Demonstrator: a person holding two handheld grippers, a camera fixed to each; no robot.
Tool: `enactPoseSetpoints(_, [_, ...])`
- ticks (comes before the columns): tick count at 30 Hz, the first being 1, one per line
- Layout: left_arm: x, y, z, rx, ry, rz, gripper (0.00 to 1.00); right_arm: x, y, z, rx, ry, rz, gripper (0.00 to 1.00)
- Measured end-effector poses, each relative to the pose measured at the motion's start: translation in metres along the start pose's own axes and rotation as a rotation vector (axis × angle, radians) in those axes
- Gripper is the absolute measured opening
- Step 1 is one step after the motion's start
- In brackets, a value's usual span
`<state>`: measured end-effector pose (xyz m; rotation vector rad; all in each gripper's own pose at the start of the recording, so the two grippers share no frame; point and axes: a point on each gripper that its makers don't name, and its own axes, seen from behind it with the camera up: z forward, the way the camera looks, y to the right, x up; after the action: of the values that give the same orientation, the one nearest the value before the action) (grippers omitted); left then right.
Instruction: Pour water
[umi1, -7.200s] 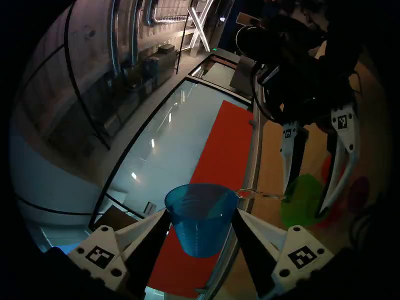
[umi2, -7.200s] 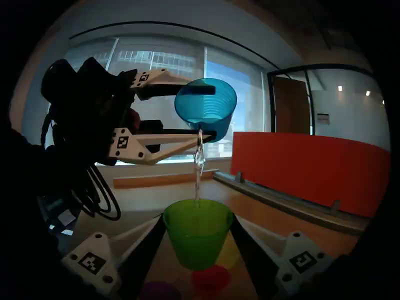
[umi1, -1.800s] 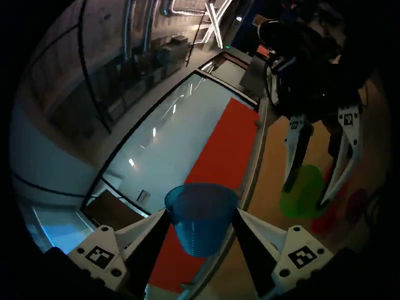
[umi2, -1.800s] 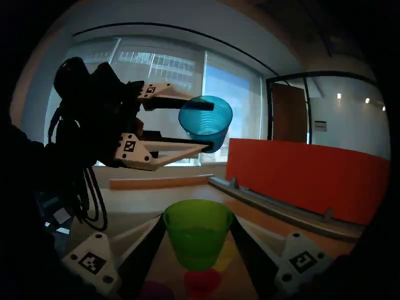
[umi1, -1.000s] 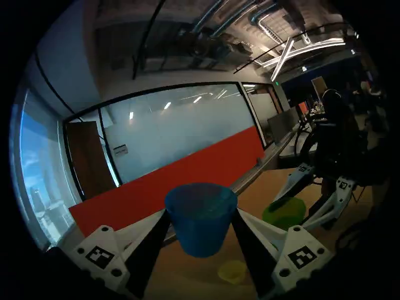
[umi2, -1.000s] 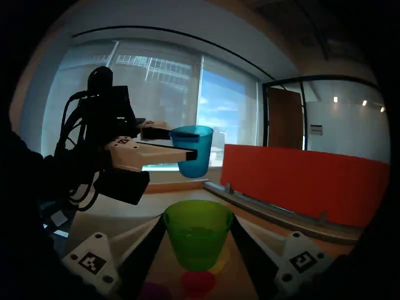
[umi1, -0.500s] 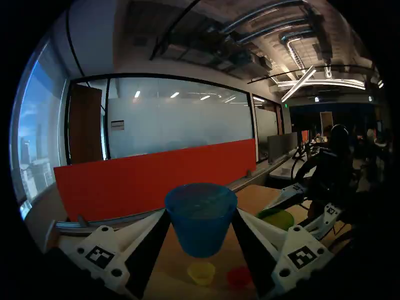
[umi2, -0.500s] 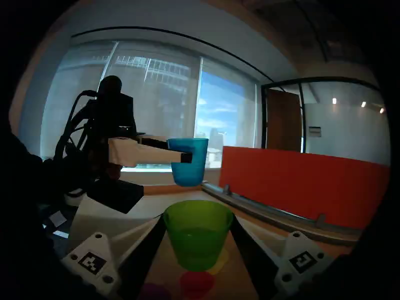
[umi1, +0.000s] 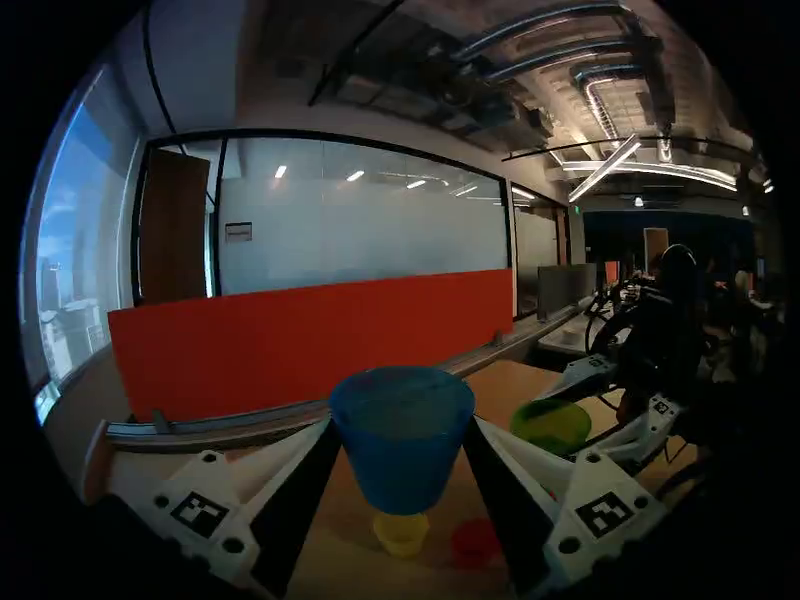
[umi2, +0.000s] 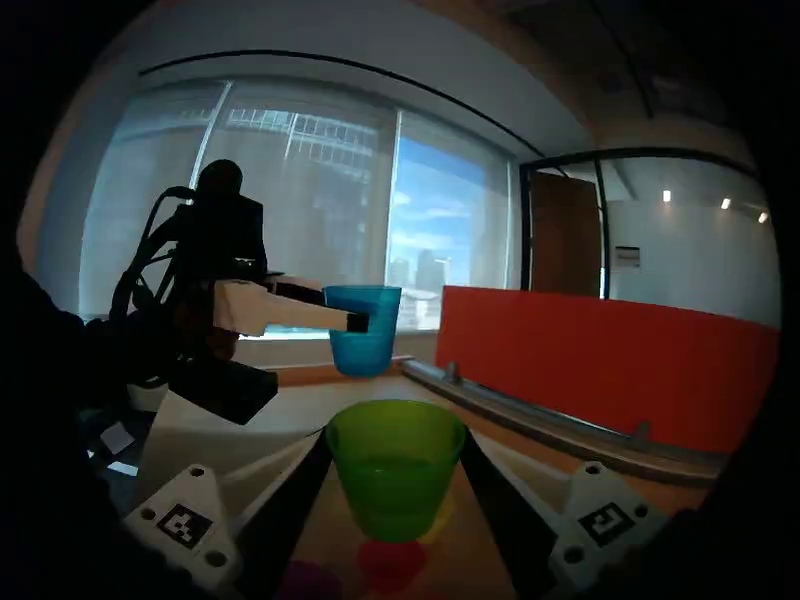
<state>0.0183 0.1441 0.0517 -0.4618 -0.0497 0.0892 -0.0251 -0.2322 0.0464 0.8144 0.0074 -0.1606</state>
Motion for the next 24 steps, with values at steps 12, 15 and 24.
enactPoseSetpoints(12, [-0.06,-0.011,-0.003,0.001,-0.113,0.036,0.84,-0.016,0.028,-0.023,-0.064,-0.067,0.001,0.91])
enactPoseSetpoints(15, [-0.078,-0.01,-0.002,-0.006,-0.147,0.039,0.84,-0.02,0.037,-0.031,-0.082,-0.085,-0.002,0.91])
enactPoseSetpoints(24, [-0.116,-0.006,0.003,-0.027,-0.232,0.06,0.84,-0.029,0.056,-0.043,-0.12,-0.125,-0.013,0.92])
